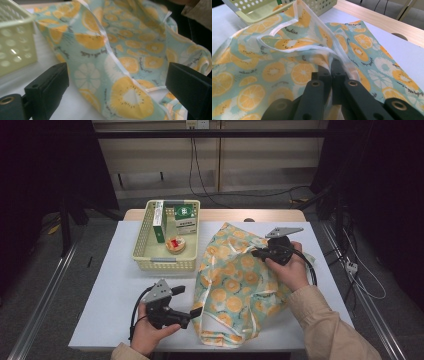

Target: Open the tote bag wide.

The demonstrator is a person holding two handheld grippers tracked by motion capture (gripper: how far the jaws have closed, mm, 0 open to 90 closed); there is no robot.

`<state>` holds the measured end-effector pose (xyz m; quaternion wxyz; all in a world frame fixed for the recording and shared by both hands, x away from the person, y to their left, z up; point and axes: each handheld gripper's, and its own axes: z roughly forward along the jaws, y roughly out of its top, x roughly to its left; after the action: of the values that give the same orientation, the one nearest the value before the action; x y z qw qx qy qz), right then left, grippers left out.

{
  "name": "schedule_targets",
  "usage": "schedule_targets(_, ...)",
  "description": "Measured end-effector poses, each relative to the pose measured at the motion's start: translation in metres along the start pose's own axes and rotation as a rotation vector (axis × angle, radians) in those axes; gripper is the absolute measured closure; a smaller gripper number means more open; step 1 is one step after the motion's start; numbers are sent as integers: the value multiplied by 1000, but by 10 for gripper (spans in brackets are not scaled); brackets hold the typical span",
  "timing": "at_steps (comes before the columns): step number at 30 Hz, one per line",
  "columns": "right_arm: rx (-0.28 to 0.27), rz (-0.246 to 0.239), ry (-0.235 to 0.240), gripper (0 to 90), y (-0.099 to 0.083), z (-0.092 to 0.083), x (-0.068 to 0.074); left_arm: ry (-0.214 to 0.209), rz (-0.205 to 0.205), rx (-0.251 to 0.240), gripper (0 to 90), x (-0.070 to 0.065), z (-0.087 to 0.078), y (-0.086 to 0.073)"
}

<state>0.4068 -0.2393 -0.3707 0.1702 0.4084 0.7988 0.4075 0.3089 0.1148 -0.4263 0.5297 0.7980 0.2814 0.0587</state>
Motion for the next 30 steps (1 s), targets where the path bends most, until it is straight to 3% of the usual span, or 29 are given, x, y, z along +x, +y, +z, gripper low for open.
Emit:
schedule_targets(3,4,1,-3,892,0,0,1,49,10,49,94,-2,9,-1)
schedule_targets(6,-4,6,-4,892,0,-2,0,65,5,82,153,-2,14,-1)
schedule_targets(14,-13,16,-10,892,-2,-11,-4,147,19,120,395,9,17,1)
schedule_targets(15,-13,15,-13,891,-2,-12,-5,156,36,128,445,11,16,3)
schedule_targets(19,-12,10,-18,891,-3,-16,-6,165,32,101,651,21,16,11)
schedule_targets(20,-14,11,-21,890,-4,-18,-7,165,30,103,762,22,16,13)
schedule_targets(23,-17,17,-25,889,-4,-21,-9,170,13,68,882,31,17,22)
schedule_targets(30,-15,24,-23,890,-5,-28,-12,202,-40,6,900,48,22,43)
